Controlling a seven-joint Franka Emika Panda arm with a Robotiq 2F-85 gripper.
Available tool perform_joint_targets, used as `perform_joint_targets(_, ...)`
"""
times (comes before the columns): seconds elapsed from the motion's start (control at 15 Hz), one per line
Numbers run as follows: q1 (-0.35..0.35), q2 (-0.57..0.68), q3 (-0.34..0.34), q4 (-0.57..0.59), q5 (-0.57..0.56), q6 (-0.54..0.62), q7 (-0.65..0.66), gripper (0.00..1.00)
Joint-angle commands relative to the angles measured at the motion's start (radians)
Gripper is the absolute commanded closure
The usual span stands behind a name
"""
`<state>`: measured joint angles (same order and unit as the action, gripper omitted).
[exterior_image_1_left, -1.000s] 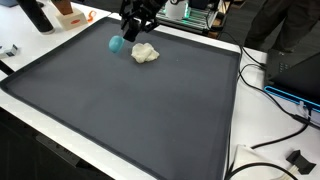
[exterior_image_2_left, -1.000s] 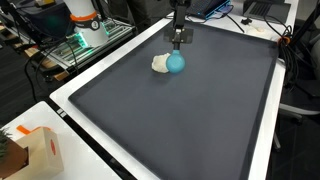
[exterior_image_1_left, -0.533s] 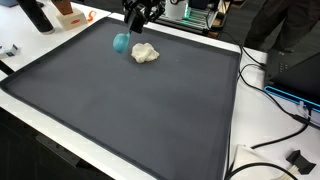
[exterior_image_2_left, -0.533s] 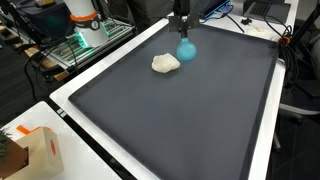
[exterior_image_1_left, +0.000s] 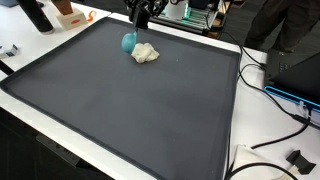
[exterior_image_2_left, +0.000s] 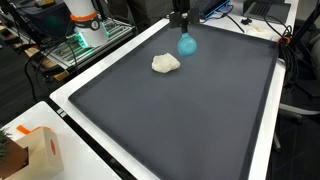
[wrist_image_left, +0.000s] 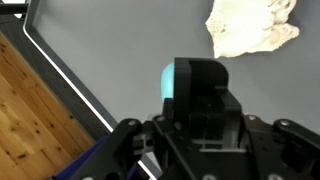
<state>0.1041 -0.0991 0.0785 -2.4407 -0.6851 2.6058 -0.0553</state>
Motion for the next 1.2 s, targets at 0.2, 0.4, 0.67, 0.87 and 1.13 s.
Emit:
perform_joint_targets(0.2,0.011,-0.068,-0.012,-0.037,0.321,0.004,-0.281,0.75)
perform_joint_targets(0.4,0.013,-0.085,-0.016,-0.031,0.421,-0.020,-0.349,0.75)
perform_joint_targets(0.67,0.007,-0.109,-0.018,-0.019,0.476,-0.072,-0.338,0.75)
perform_joint_targets(0.87,0.006,-0.123,-0.025,-0.006,0.511,-0.144,-0.326,0.75)
perform_joint_targets(1.13,0.008,-0.133,-0.045,0.016,0.590,-0.240,-0.339,0.75)
